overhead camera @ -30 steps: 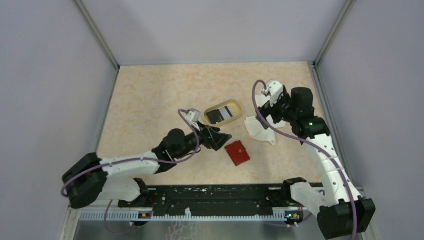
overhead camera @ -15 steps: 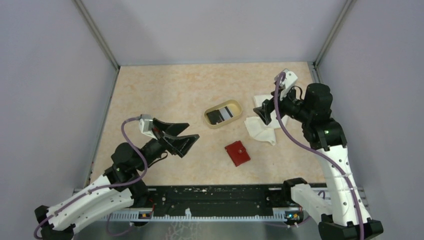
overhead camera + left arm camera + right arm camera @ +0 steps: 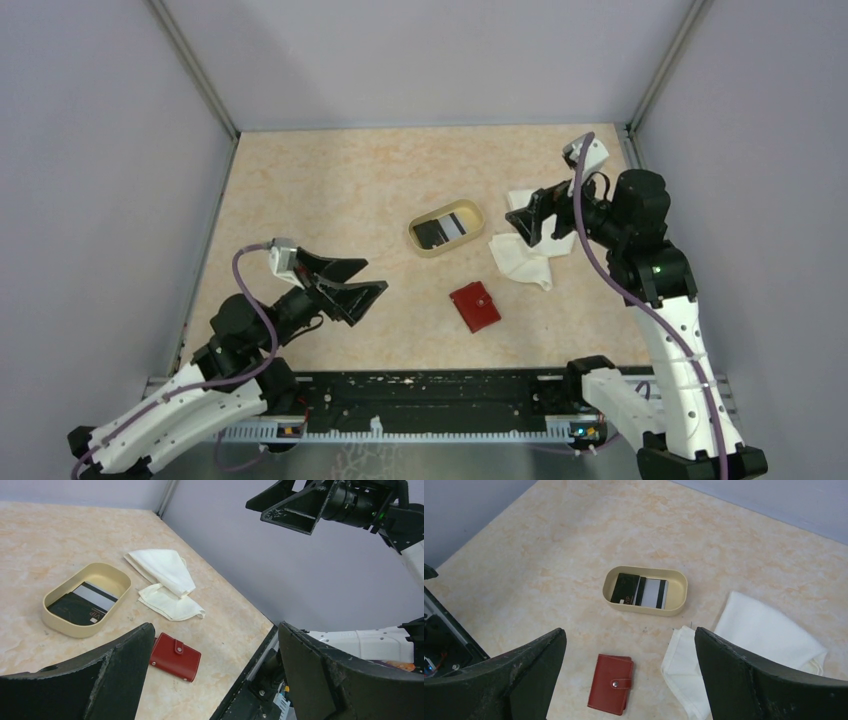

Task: Put the credit cards into the card holder
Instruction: Reset both arms

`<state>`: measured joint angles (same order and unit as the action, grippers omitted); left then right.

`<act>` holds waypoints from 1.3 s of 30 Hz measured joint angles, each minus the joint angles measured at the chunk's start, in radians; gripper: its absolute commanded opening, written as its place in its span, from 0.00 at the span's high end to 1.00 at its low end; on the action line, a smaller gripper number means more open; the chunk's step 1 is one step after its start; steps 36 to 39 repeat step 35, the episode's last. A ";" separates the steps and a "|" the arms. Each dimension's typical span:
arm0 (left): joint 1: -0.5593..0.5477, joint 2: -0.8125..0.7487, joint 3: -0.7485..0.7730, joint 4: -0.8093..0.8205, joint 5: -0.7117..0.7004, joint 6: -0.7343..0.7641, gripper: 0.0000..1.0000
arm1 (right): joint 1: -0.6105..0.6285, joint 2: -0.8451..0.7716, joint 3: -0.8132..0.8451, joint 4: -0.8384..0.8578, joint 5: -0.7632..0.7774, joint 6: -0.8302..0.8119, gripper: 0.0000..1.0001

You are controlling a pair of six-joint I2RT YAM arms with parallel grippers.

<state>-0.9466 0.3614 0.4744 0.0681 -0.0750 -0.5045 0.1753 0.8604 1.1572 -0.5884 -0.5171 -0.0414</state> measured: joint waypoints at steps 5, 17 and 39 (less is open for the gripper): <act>0.000 -0.044 -0.005 -0.019 0.001 -0.010 0.01 | 0.000 0.000 -0.006 0.020 0.035 0.054 0.02; 0.000 -0.175 -0.107 -0.072 -0.021 -0.076 0.01 | 0.000 0.070 -0.051 0.046 0.036 0.078 0.02; 0.000 -0.037 0.058 -0.138 -0.084 0.075 0.01 | -0.007 0.121 -0.022 0.034 0.051 0.037 0.02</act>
